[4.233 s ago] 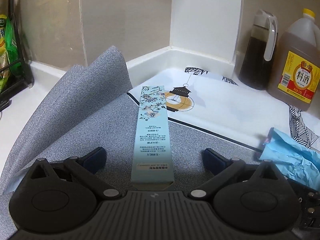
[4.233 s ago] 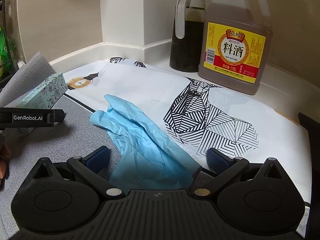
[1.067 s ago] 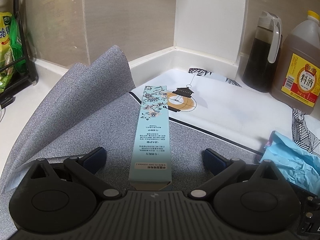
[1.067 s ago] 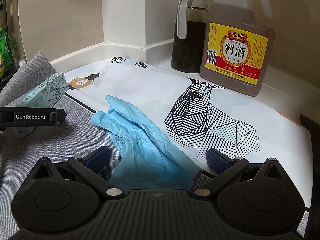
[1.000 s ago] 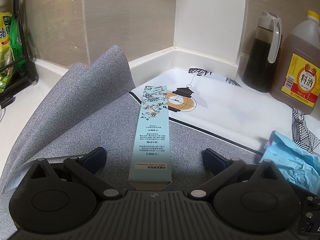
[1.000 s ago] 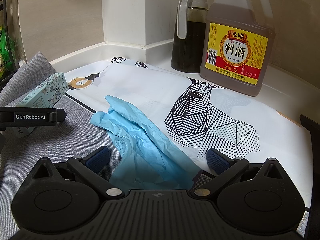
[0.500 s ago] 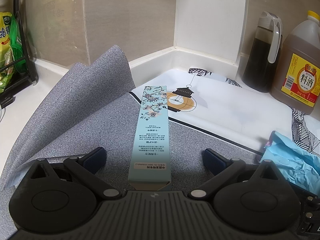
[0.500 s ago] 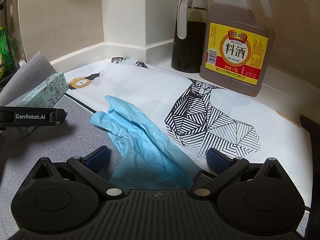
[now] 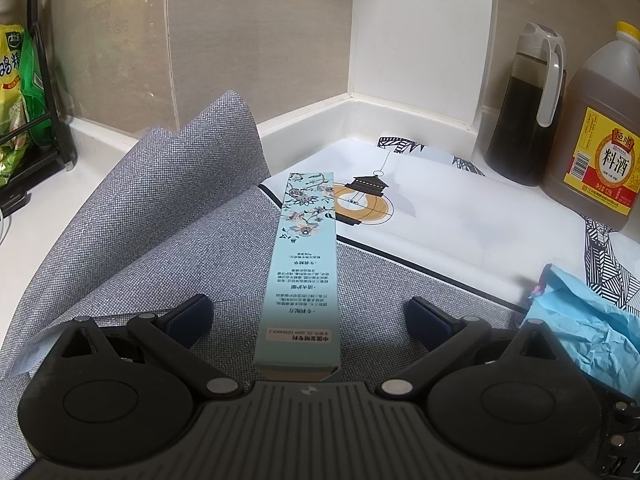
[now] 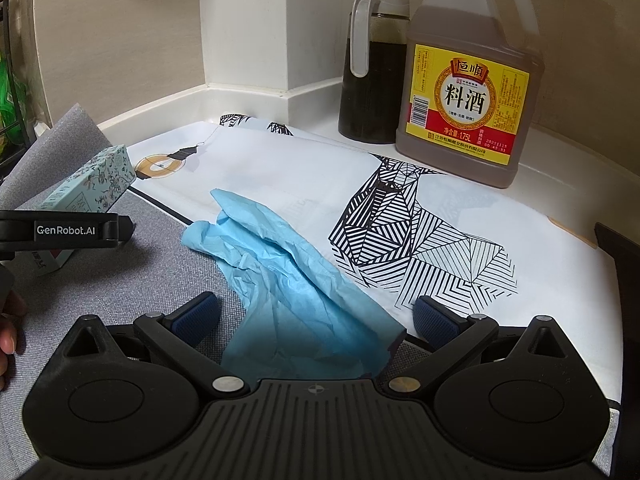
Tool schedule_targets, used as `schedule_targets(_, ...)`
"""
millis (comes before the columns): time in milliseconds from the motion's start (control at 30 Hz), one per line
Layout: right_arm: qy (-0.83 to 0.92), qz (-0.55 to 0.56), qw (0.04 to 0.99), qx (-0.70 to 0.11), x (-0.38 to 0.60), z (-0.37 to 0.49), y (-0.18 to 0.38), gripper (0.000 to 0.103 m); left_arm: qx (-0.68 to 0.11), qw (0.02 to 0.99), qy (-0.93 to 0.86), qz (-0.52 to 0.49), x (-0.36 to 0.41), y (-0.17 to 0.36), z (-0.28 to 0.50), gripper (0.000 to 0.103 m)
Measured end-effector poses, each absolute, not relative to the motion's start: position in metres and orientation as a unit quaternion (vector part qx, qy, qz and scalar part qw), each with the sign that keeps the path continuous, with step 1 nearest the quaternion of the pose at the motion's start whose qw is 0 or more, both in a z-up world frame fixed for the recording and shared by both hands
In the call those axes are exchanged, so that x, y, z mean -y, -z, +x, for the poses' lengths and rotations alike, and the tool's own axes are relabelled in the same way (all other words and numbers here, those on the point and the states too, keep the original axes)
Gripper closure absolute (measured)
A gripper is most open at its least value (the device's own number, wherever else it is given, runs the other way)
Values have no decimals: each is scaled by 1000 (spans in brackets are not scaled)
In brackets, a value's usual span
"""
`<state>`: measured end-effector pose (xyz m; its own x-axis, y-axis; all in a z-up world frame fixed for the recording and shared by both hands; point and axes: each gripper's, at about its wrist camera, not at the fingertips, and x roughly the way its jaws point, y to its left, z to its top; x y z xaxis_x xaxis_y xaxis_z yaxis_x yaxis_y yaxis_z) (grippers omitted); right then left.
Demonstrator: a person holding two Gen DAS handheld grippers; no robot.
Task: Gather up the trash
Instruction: 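Carry the light-blue box and blue glove down over the trash bin with both tools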
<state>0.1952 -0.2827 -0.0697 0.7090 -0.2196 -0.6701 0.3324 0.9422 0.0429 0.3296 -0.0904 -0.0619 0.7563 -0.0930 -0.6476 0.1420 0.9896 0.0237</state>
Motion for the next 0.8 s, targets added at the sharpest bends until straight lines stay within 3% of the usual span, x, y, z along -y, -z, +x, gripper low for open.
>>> schedule_targets(300, 150, 84, 922, -346, 284, 196, 70, 1, -348, 934, 69, 38, 88, 60, 330, 2)
schedule_targets(333, 153, 85, 925, -337, 284, 193, 68, 14, -342, 936, 70, 39, 87, 59, 327, 13)
schedule_targets(367, 154, 87, 929, -324, 284, 189, 66, 42, -334, 939, 76, 39, 85, 57, 324, 34)
schedule_targets(400, 152, 90, 933, -315, 285, 186, 64, 57, -330, 939, 81, 41, 84, 55, 321, 44)
schedule_targets(433, 145, 94, 935, -309, 286, 184, 63, 63, -332, 938, 85, 44, 84, 52, 319, 62)
schedule_targets(467, 136, 99, 938, -304, 287, 182, 63, 65, -335, 937, 90, 45, 83, 50, 317, 72)
schedule_targets(533, 133, 110, 942, -287, 289, 178, 60, 71, -341, 935, 90, 45, 80, 47, 311, 72)
schedule_targets(800, 125, 152, 953, -231, 297, 165, 54, 71, -321, 939, 120, 31, 56, 27, 263, 72)
